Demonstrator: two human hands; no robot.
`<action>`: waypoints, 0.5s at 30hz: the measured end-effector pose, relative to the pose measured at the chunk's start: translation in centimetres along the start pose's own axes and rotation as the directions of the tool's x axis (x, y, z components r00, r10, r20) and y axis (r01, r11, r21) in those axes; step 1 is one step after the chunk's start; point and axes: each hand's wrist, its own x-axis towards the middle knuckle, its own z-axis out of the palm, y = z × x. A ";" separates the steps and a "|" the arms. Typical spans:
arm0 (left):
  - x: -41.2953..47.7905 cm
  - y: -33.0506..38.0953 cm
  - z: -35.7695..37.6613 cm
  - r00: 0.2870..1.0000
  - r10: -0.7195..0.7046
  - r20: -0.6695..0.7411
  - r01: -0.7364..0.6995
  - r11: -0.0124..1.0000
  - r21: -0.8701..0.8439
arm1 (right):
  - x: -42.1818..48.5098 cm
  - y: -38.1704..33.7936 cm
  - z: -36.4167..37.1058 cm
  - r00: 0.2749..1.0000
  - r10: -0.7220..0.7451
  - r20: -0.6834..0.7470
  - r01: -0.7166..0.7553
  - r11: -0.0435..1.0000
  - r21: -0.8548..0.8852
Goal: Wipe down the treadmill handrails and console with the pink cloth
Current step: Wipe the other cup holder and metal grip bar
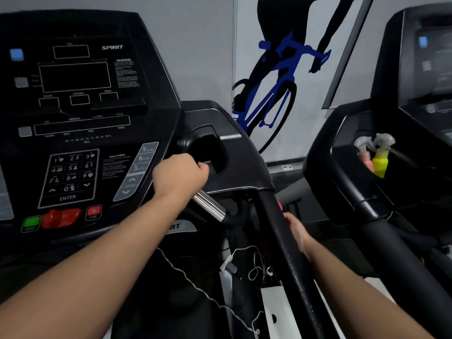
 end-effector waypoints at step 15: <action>-0.4 -0.1 -0.3 1.000 0.014 0.004 -0.014 1.000 -0.004 | -5.8 0.6 6.0 0.655 -0.688 0.312 0.163 -0.274 -0.948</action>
